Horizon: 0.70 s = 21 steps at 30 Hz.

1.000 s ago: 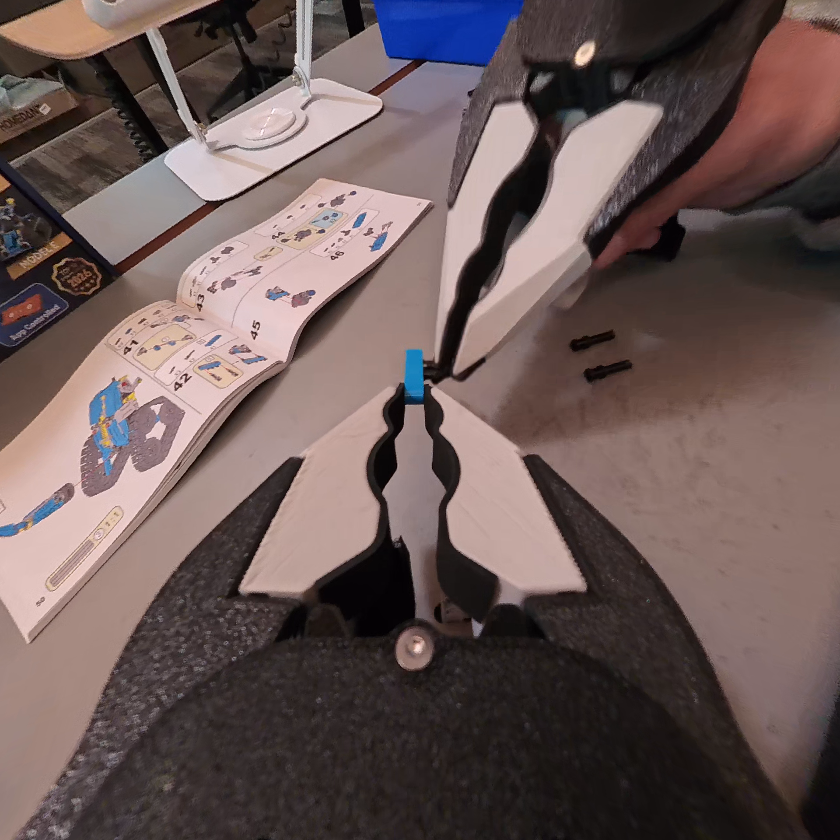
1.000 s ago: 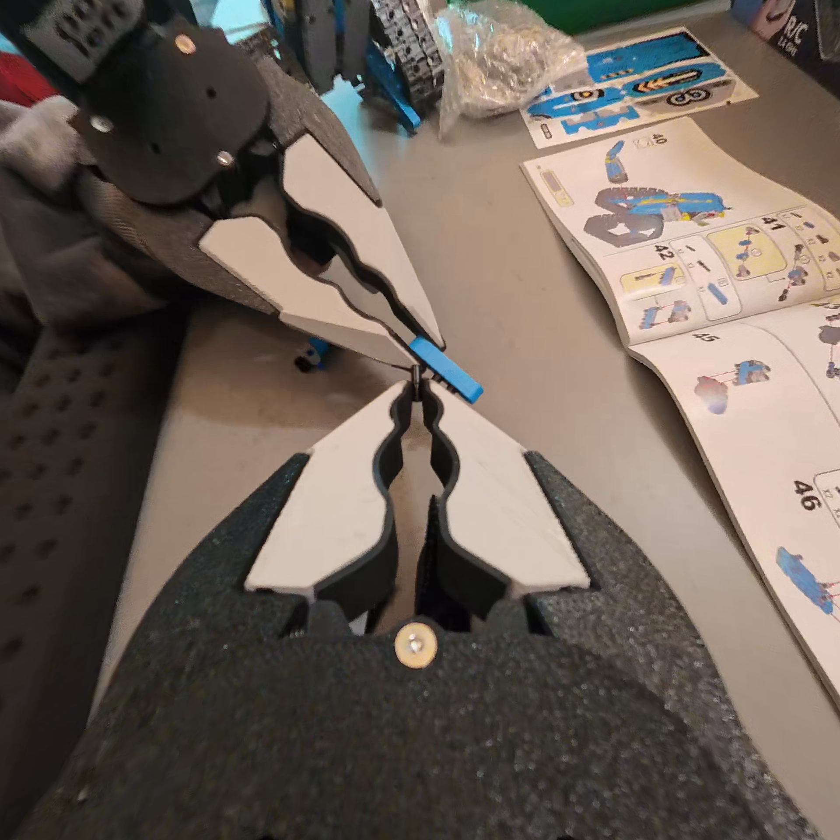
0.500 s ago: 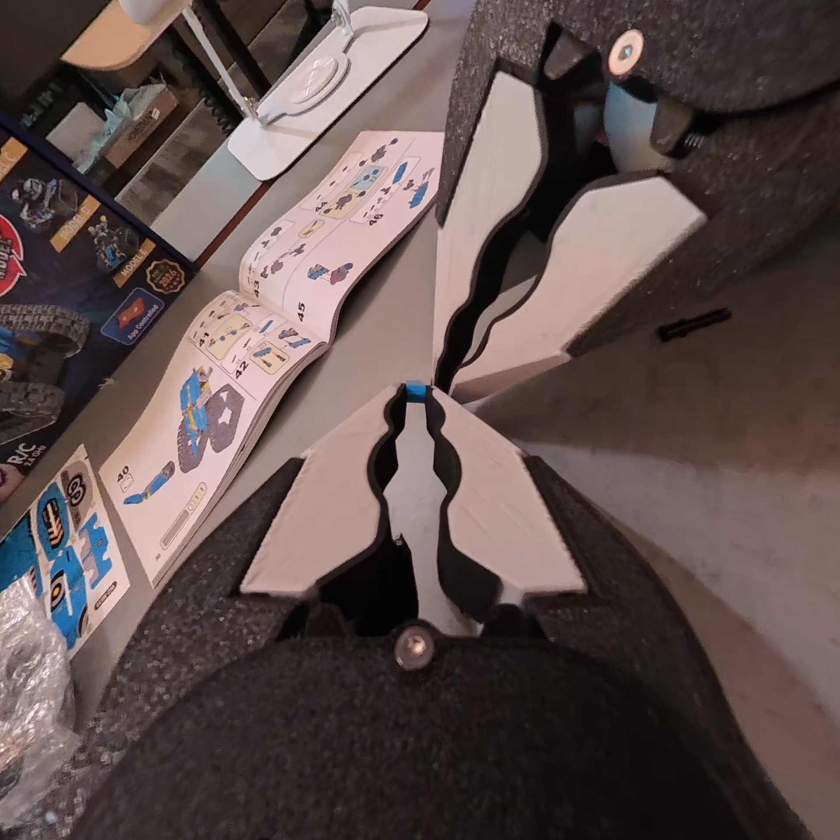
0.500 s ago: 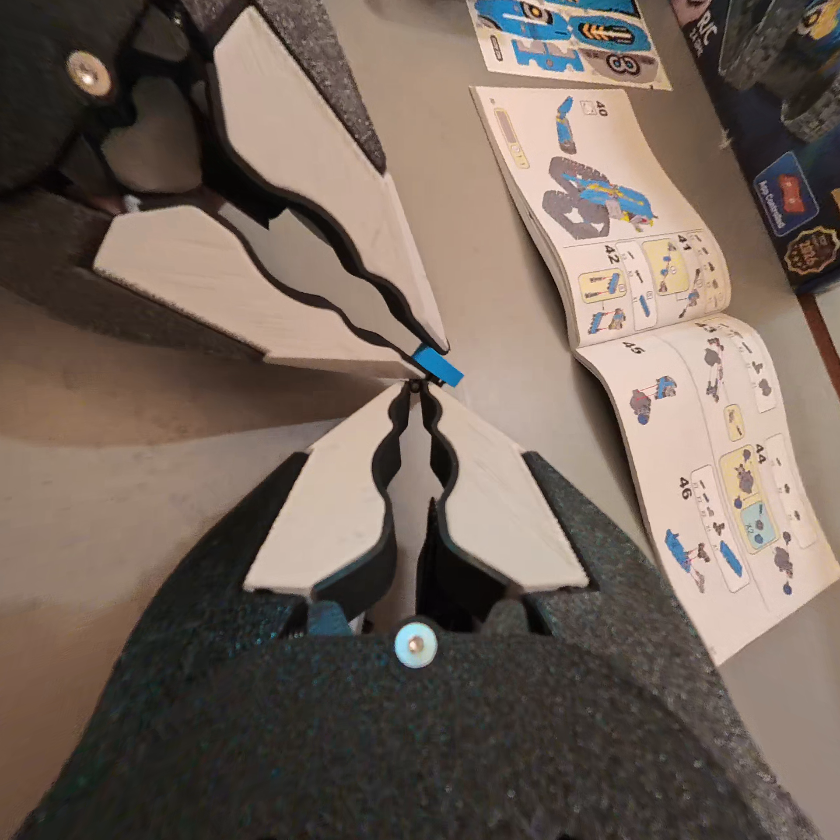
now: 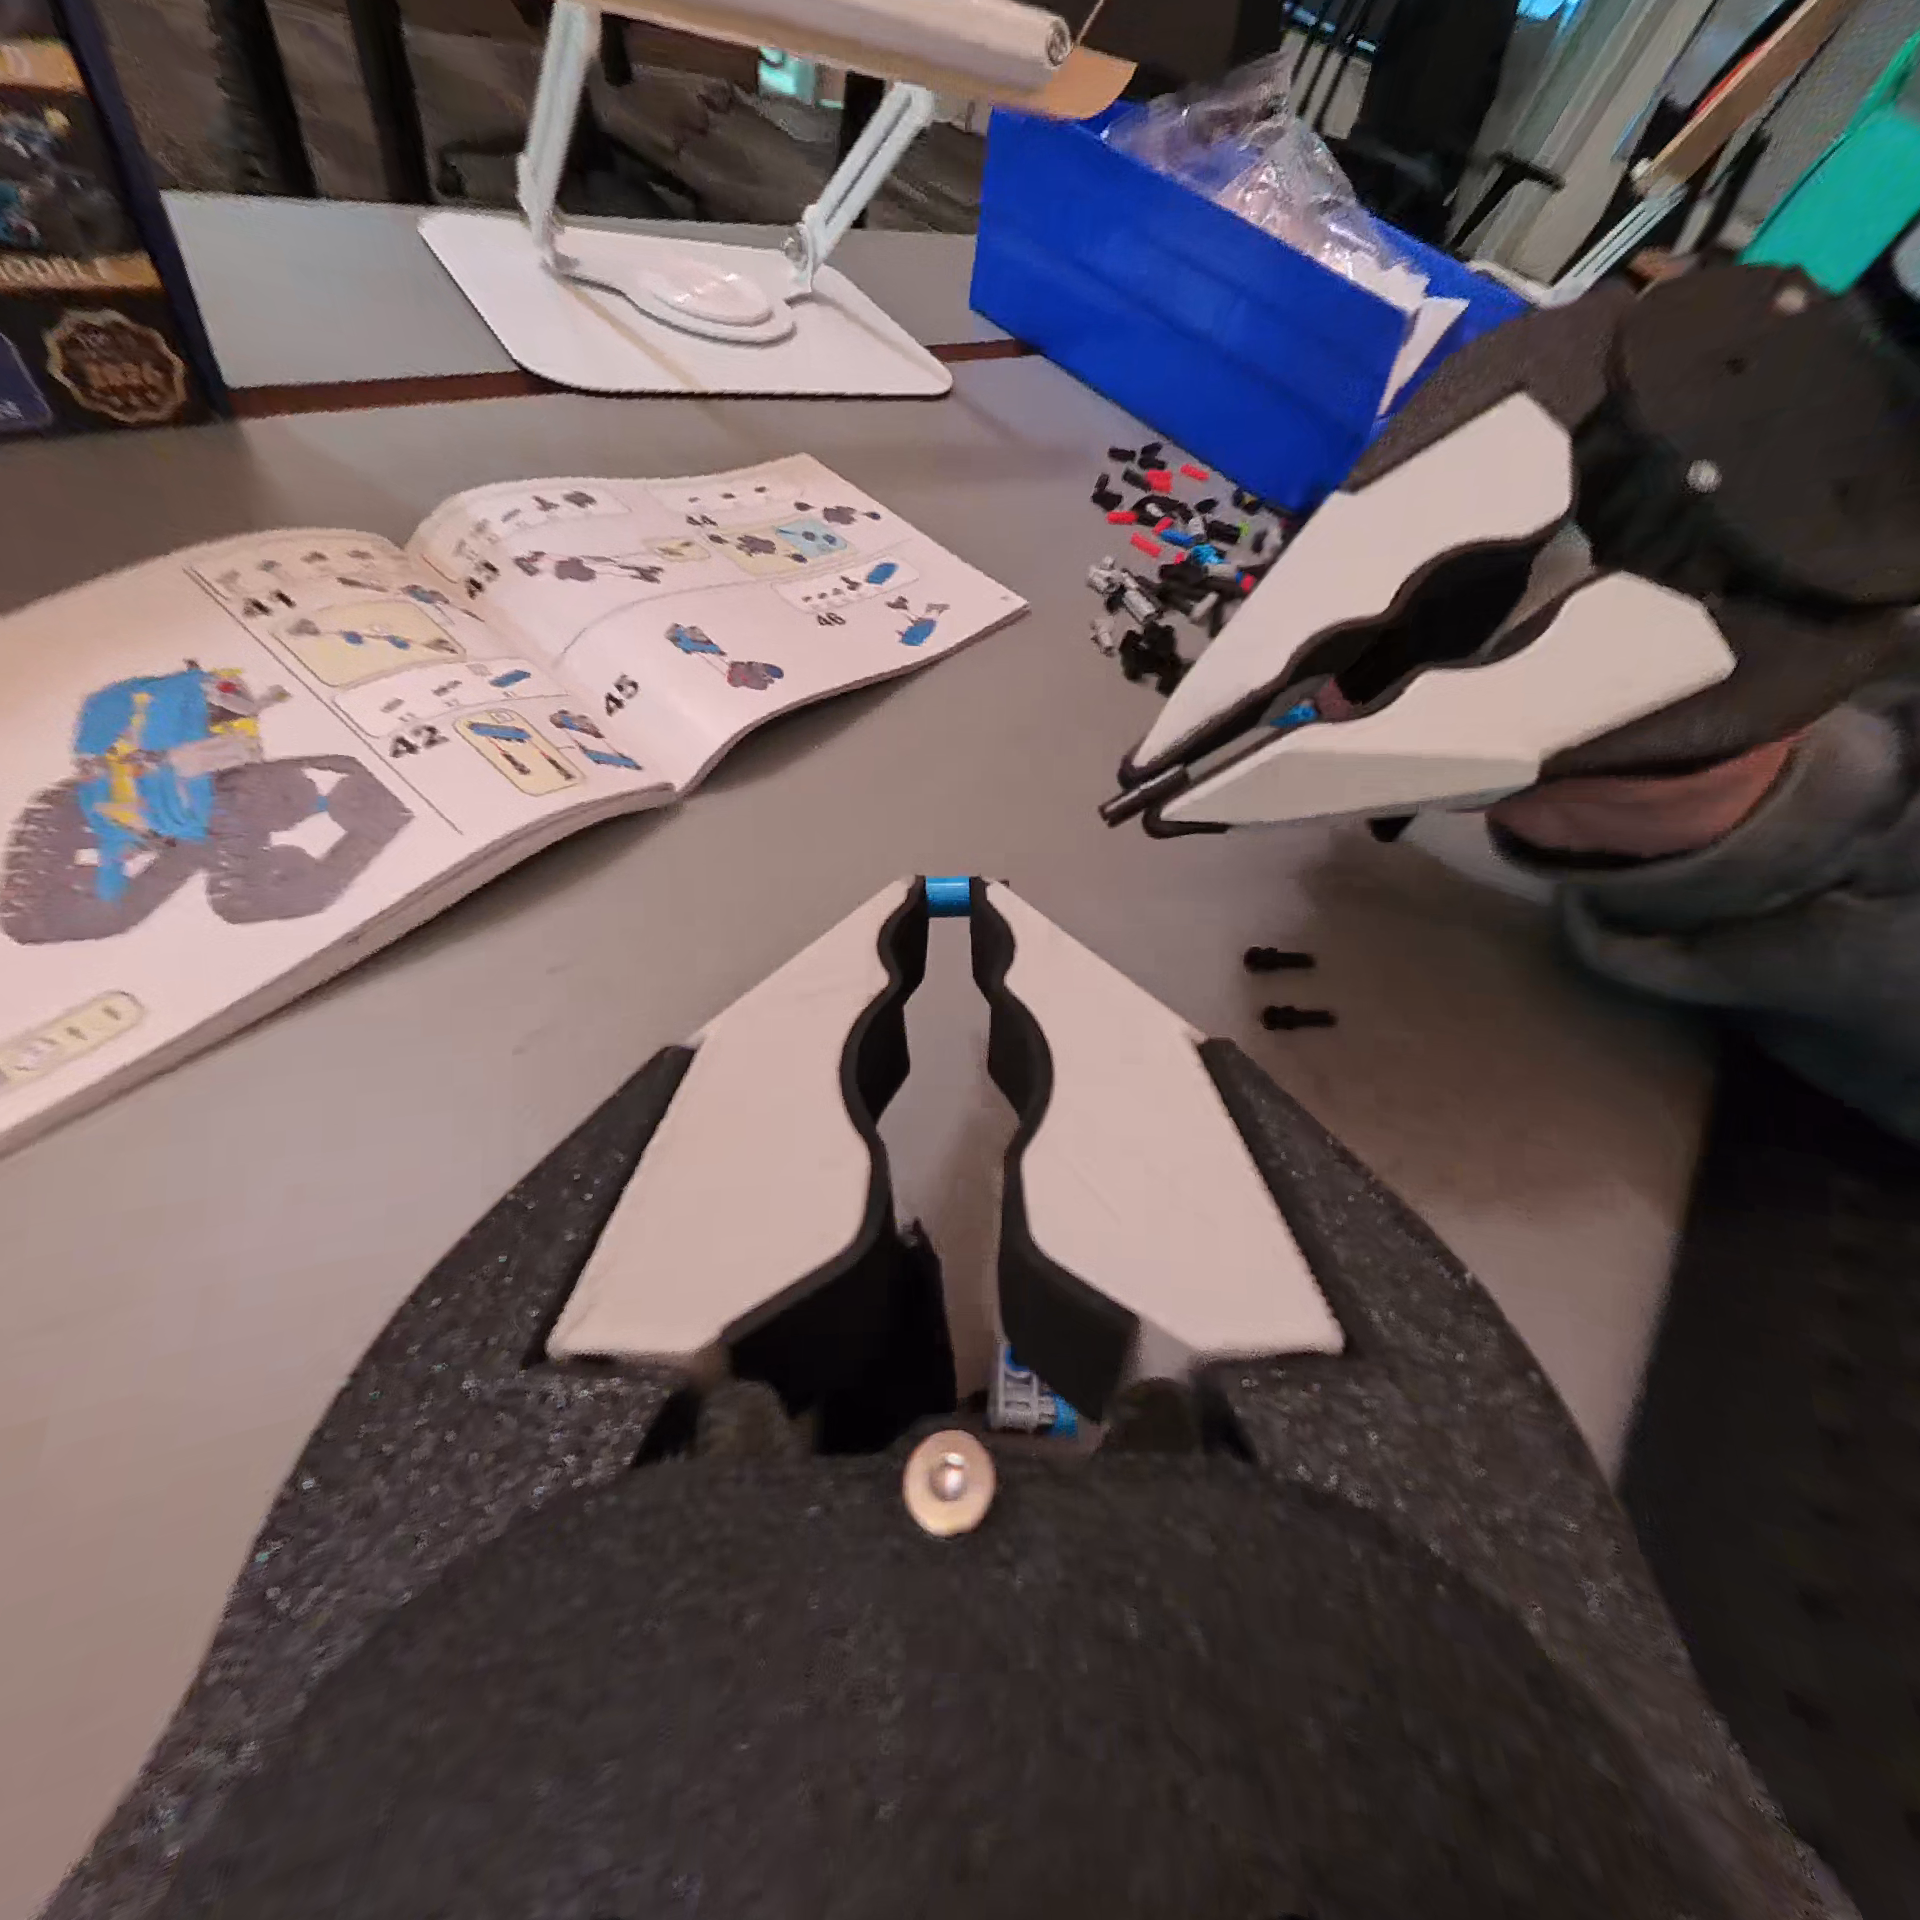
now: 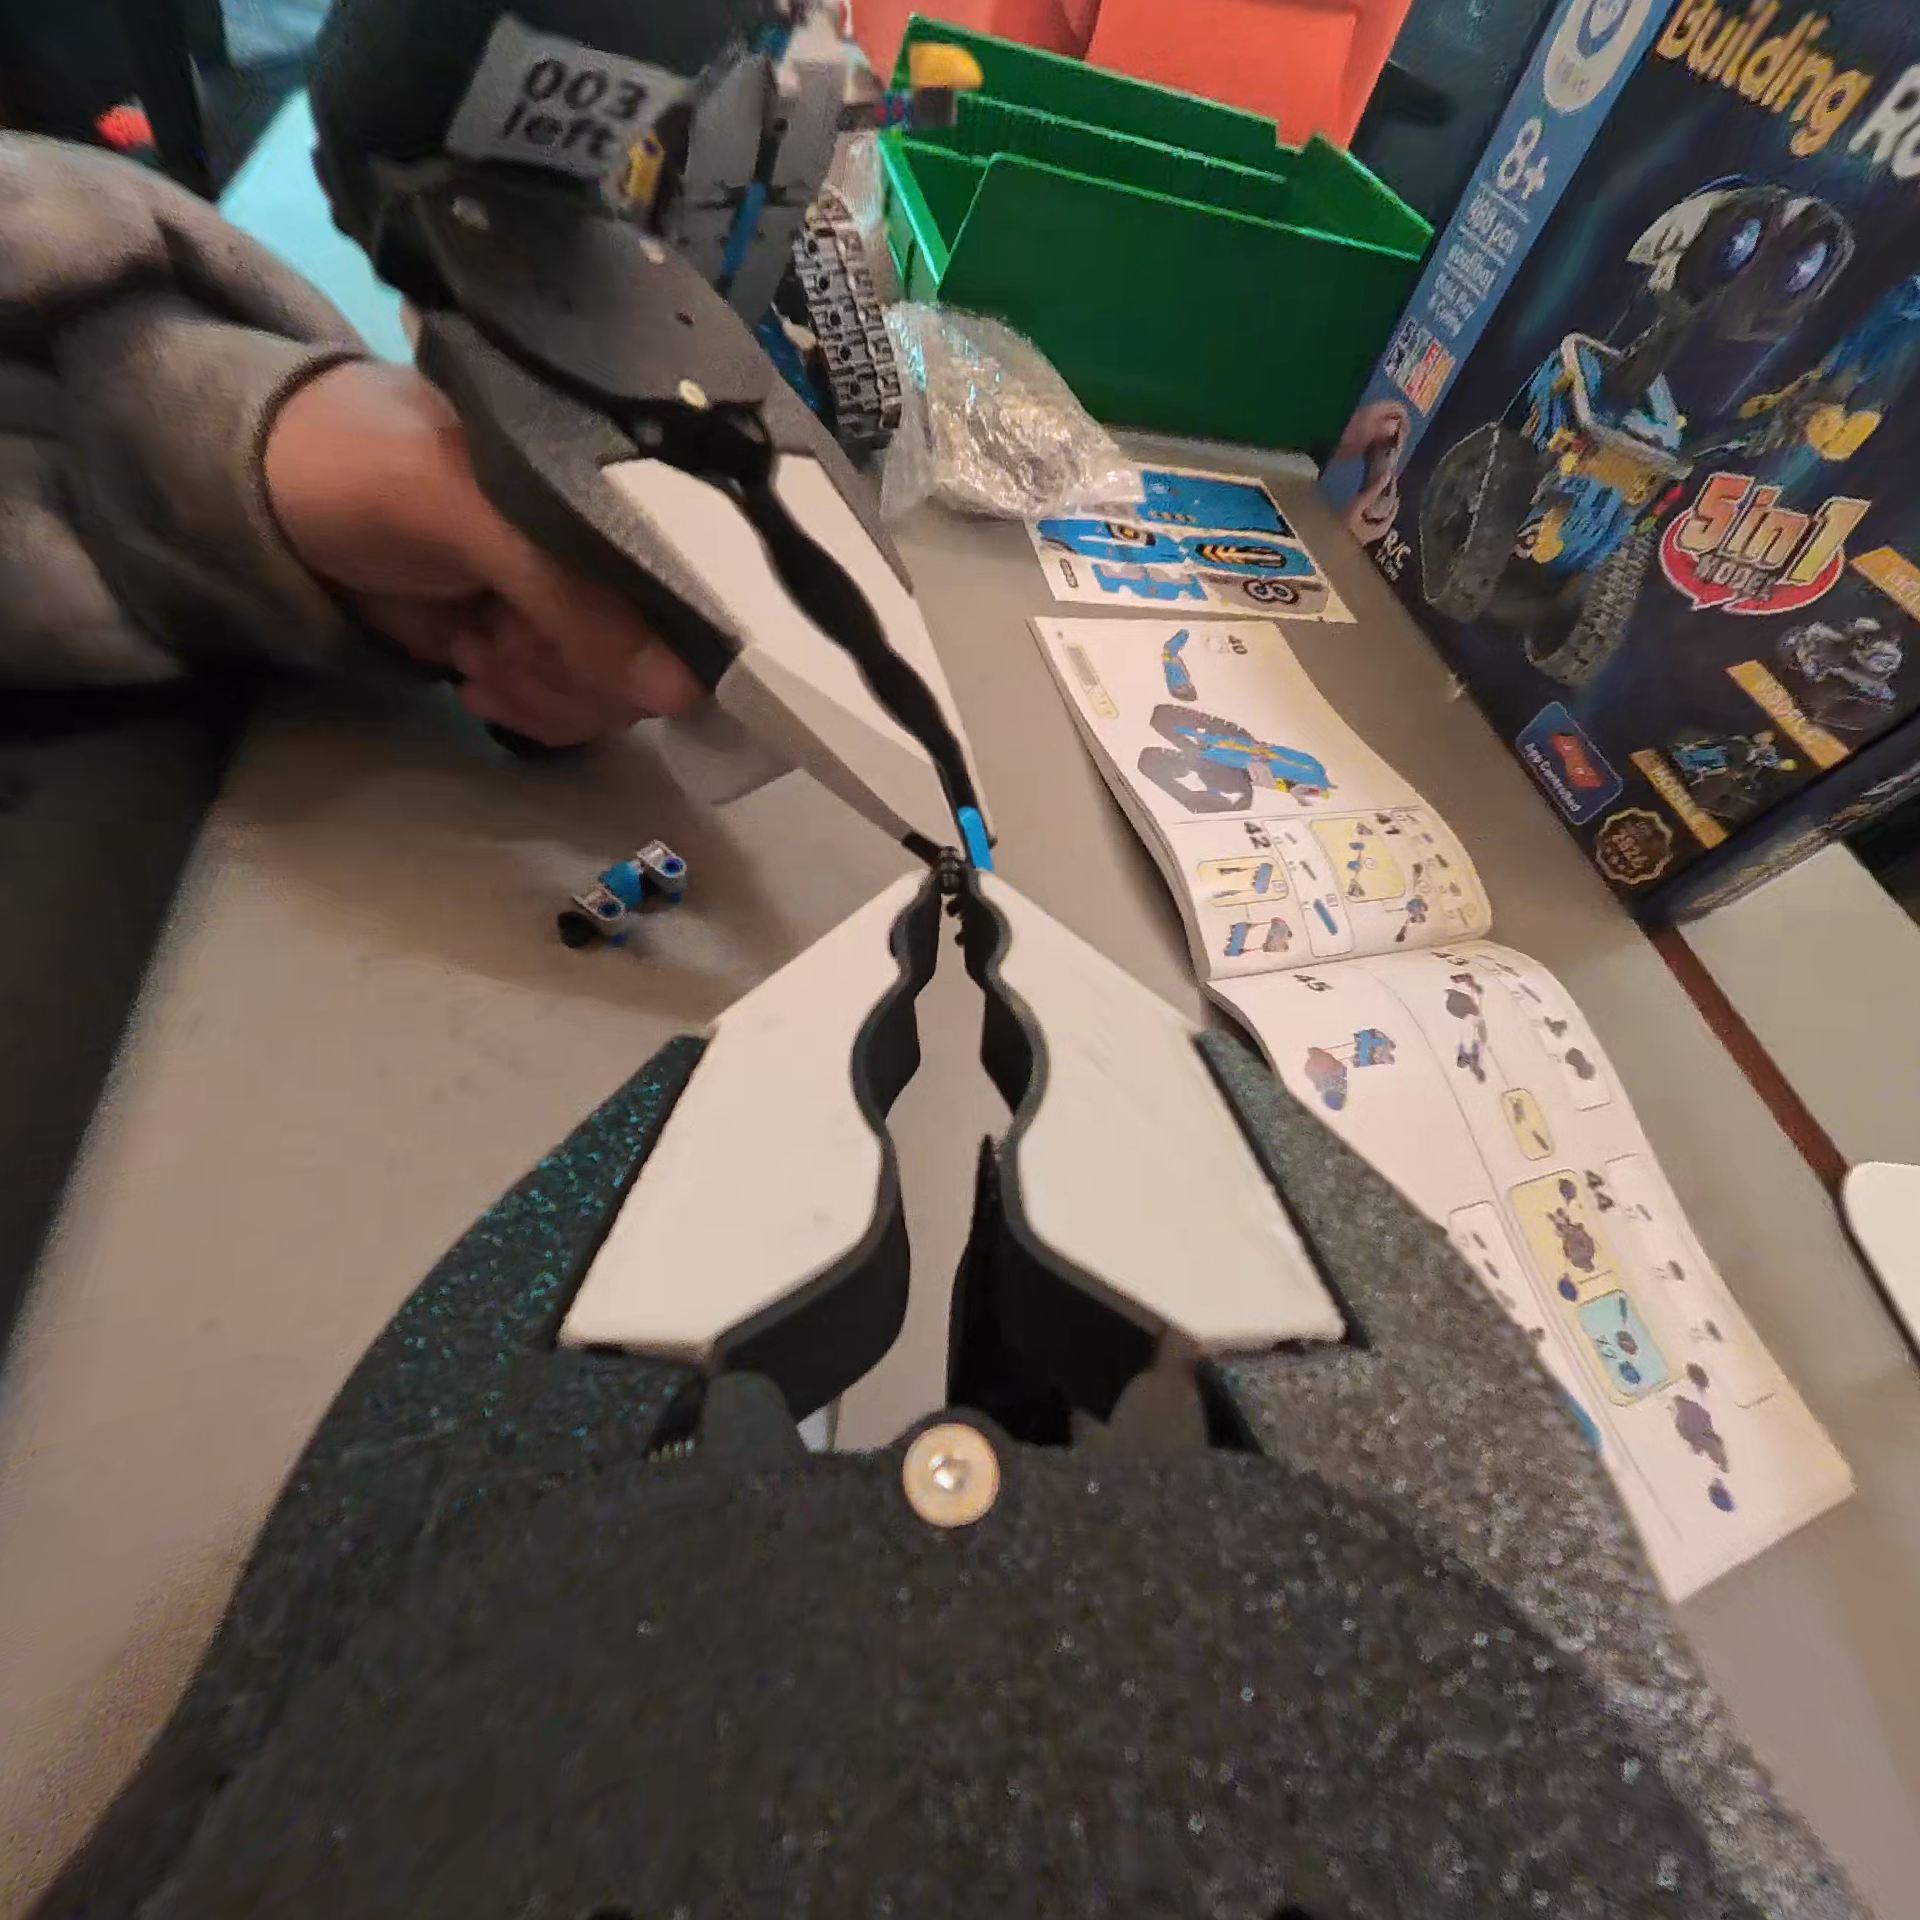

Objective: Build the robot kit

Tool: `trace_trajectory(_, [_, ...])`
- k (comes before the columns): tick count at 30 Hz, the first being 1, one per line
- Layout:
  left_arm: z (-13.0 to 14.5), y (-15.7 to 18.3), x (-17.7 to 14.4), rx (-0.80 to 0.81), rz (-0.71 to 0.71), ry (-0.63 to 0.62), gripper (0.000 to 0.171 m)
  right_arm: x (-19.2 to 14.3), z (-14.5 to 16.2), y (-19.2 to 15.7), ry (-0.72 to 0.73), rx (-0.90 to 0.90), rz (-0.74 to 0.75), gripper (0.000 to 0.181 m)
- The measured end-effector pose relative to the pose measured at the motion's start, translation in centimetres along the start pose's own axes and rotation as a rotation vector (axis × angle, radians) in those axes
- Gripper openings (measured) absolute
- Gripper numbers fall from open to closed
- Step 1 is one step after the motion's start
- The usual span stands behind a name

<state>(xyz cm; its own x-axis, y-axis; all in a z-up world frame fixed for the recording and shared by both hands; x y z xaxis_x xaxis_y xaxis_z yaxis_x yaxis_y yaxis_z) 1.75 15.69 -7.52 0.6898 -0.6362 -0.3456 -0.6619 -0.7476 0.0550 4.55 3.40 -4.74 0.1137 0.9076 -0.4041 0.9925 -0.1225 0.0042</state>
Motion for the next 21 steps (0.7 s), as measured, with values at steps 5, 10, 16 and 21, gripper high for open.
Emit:
trace_trajectory(5, [0.2,0.0,0.3,-0.047,0.038,-0.012,0.007,1.1,1.1,0.3,-0.072,-0.02,0.049,0.003])
trace_trajectory(10, [1.3,-0.2,0.4,0.117,-0.057,-0.258,0.007,1.9,2.8,0.6,-0.189,-0.007,0.035,0.004])
trace_trajectory(16, [1.1,1.5,-0.9,0.223,0.023,-0.559,0.007,2.3,3.2,-0.8,-0.246,0.054,-0.128,0.003])
trace_trajectory(21, [1.7,2.0,0.2,0.17,0.093,-0.544,0.007,3.5,3.8,-1.3,-0.279,0.053,-0.113,0.004])
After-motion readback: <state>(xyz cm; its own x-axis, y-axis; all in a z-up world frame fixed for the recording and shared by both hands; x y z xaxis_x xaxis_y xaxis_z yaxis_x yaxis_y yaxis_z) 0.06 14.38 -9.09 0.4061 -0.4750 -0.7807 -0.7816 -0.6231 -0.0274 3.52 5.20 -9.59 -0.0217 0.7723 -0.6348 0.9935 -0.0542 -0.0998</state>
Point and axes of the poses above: each gripper's, where its closed fingertips meet, x out along the fingers, z out of its underside, y = z × x across the jaws, the point moved 7 cm from there along -x, back along the fingers, and after that the axes turned 14 degrees about x, right-handed, at the moved point
